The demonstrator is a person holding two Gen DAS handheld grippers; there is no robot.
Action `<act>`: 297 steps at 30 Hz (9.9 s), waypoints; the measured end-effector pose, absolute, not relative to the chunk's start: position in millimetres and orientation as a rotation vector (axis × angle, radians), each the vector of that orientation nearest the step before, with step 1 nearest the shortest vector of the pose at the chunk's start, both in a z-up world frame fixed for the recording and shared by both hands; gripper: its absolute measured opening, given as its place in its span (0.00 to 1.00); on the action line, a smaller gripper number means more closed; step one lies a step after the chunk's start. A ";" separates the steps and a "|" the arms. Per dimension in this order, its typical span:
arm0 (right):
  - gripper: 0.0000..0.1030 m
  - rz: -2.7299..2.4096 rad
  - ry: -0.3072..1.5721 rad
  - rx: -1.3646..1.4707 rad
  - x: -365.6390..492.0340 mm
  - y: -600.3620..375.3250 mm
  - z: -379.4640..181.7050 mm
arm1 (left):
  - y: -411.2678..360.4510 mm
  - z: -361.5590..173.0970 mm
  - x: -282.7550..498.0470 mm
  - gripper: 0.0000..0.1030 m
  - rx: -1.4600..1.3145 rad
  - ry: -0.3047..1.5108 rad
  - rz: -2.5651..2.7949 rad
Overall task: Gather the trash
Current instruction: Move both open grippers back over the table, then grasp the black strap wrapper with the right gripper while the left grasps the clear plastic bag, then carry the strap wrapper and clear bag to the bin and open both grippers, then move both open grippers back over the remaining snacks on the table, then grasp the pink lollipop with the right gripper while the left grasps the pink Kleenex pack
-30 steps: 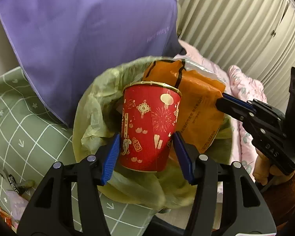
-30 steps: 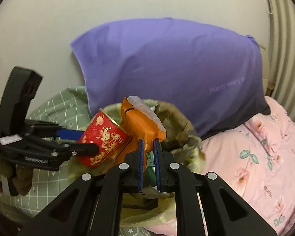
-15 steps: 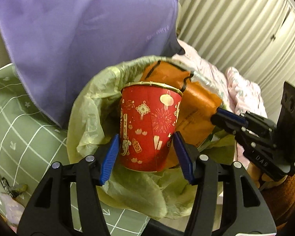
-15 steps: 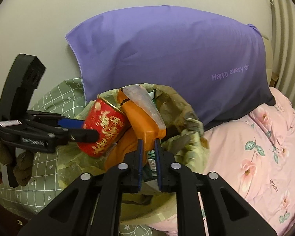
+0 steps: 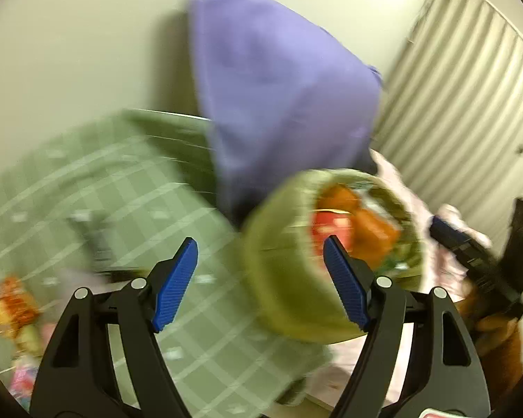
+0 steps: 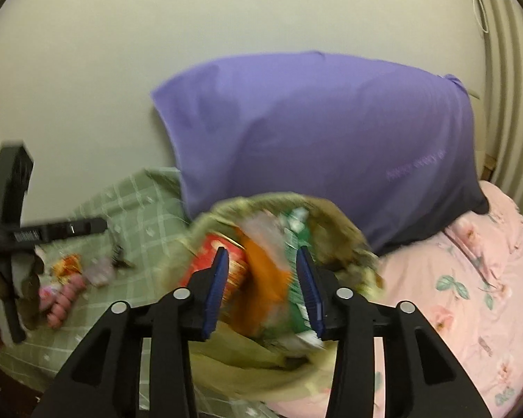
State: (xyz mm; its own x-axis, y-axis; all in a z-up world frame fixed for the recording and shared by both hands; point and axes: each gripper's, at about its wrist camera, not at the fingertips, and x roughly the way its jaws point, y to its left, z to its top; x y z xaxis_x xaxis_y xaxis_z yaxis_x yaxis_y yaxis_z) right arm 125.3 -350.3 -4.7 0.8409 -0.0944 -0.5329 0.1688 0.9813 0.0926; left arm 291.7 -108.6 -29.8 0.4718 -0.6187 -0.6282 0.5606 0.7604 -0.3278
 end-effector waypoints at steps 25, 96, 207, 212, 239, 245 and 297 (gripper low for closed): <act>0.55 0.335 0.796 -0.026 284.1 -164.7 -105.3 | 150.5 -85.3 244.7 0.69 -0.253 0.835 -0.059; 0.16 0.117 0.609 0.118 166.8 -228.6 -36.6 | -8.3 -34.4 291.3 0.02 -0.102 0.797 -0.572; 0.57 0.239 0.655 0.140 182.2 -230.1 -36.6 | 99.5 -85.3 255.5 0.58 -0.144 0.853 -0.223; 0.57 0.292 0.717 0.102 199.3 -203.4 -51.2 | 124.8 -106.0 252.6 0.60 -0.141 0.916 -0.177; 0.57 0.509 0.920 -0.095 281.2 -65.9 -110.9 | 193.0 -124.6 219.4 0.29 -0.302 0.976 -0.072; 0.57 0.578 0.841 -0.172 317.6 -2.9 -98.3 | 211.9 -104.1 222.7 0.50 -0.345 0.904 -0.065; 0.47 0.795 1.106 -0.446 446.8 139.9 -171.0 | 257.4 -127.8 226.3 0.59 -0.426 0.910 0.101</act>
